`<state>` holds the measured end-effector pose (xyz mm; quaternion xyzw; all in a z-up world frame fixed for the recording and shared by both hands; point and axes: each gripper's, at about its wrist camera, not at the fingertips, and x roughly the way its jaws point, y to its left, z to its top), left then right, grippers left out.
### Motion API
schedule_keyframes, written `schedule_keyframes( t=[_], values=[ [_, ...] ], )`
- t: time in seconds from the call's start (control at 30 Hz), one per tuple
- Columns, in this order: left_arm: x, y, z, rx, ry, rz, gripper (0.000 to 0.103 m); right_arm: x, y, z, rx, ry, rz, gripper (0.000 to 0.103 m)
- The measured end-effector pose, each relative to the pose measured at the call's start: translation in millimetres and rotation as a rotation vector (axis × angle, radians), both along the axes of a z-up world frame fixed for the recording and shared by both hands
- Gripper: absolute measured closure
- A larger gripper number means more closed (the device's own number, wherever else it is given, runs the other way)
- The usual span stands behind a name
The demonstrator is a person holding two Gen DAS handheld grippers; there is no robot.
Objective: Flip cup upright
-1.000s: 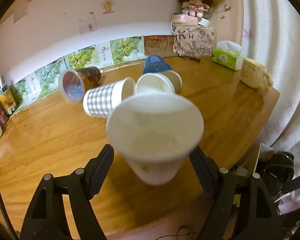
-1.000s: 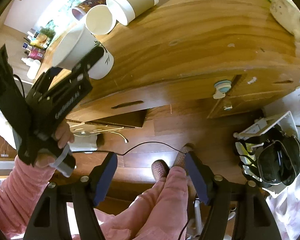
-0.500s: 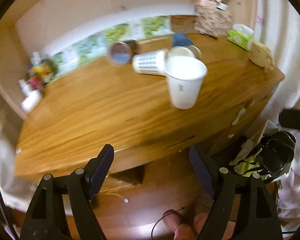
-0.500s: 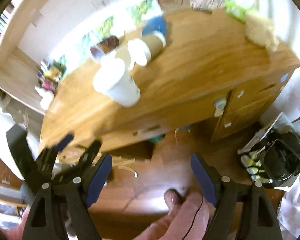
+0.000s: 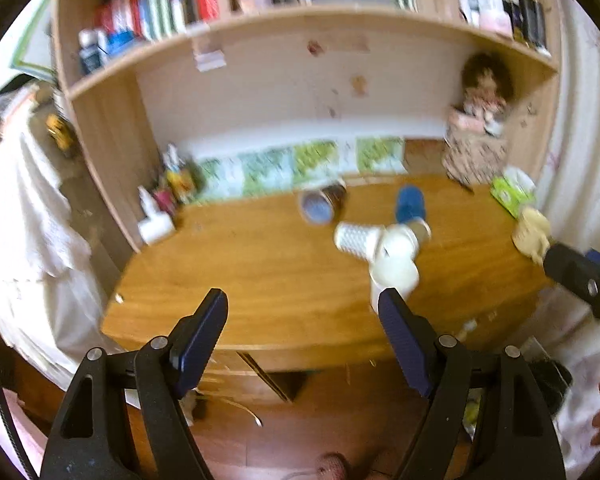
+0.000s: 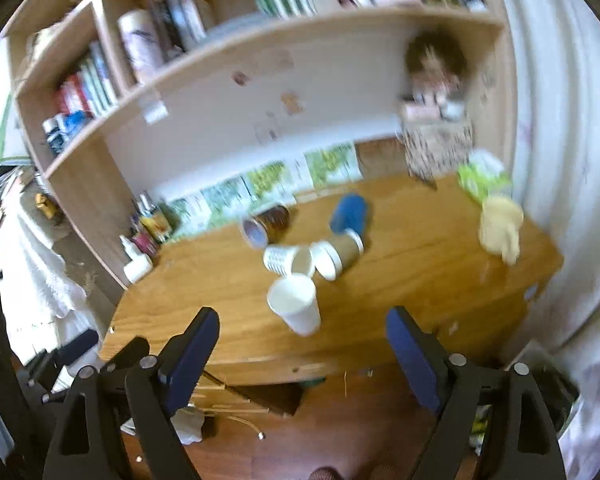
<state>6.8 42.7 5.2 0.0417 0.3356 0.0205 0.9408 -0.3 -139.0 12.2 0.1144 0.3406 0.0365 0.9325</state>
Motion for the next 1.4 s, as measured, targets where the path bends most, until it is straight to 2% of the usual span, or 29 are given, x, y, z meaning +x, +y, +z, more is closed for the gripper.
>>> schedule_keyframes(
  t=[0.03, 0.1, 0.17, 0.23, 0.33, 0.7, 1.4],
  values=[
    [0.8, 1.0, 2.5, -0.008, -0.008, 0.007, 0.02, -1.2, 2.0, 4.6, -0.004, -0.015, 0.013, 0.012],
    [-0.5, 2.4, 7.5, -0.041, -0.018, 0.033, 0.013, -6.0, 7.1, 14.1, -0.014, -0.05, 0.041, 0.0],
    [-2.7, 2.2, 10.8, -0.06, -0.031, 0.073, 0.012, -10.8, 11.3, 20.3, -0.028, -0.094, 0.056, 0.0],
    [-6.3, -0.6, 10.9, -0.045, -0.063, 0.11, 0.012, -13.8, 12.7, 23.3, -0.044, -0.111, 0.067, 0.0],
    [-10.9, -7.0, 10.3, -0.008, -0.106, 0.13, 0.002, -16.0, 9.1, 25.5, -0.039, -0.137, 0.073, 0.0],
    [-10.0, -17.6, 14.2, -0.002, -0.203, 0.119, 0.002, -10.9, -4.6, 16.6, -0.037, -0.166, 0.056, 0.0],
    [14.6, -22.9, 13.9, -0.028, -0.217, 0.068, 0.002, 12.1, -14.3, 16.9, -0.046, -0.175, 0.031, 0.0]
  ],
)
